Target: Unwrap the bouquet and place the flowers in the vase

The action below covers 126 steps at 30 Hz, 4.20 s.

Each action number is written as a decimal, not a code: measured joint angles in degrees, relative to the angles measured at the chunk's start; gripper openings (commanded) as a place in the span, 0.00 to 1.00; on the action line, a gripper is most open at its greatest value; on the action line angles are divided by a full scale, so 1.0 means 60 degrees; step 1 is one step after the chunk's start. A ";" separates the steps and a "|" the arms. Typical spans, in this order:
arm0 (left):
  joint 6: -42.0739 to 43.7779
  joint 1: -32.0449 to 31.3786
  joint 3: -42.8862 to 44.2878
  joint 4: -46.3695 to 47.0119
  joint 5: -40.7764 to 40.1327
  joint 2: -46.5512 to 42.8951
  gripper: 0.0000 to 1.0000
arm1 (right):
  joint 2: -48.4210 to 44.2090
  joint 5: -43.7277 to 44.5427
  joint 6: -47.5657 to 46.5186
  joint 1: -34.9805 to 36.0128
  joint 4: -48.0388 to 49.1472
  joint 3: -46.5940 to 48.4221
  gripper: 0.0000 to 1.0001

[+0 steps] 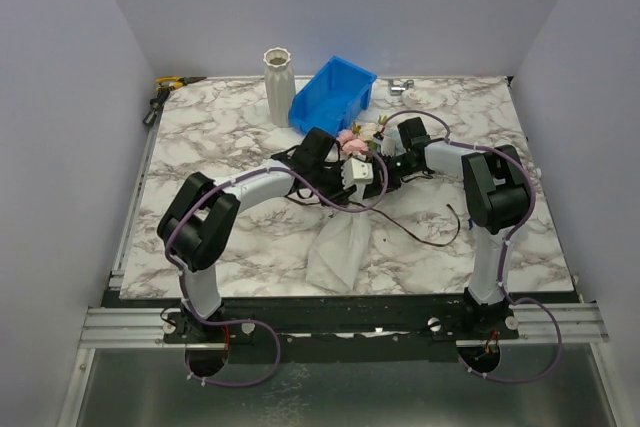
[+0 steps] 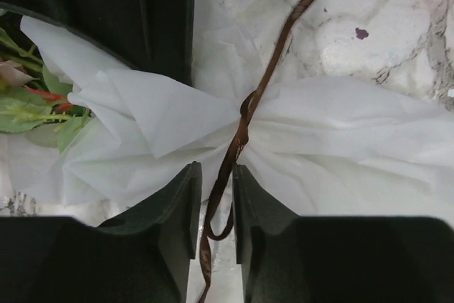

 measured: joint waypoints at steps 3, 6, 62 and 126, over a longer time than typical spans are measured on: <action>0.0066 0.0095 -0.0076 0.0058 -0.0146 -0.0011 0.11 | 0.0000 0.0000 0.0000 0.0000 0.0000 0.0000 0.01; -0.0011 0.0295 -0.0255 0.0051 -0.0171 -0.0040 0.07 | 0.0000 0.0000 0.0000 0.0000 0.0000 0.0000 0.01; -0.2288 0.2120 -0.0554 0.1115 -0.1246 0.0477 0.17 | 0.0007 0.0000 -0.0004 0.0000 0.0000 0.0000 0.01; 0.2138 0.1647 -0.0044 0.0095 0.0812 0.1024 0.04 | -0.0011 0.0004 -0.0007 0.0000 0.0025 -0.0022 0.00</action>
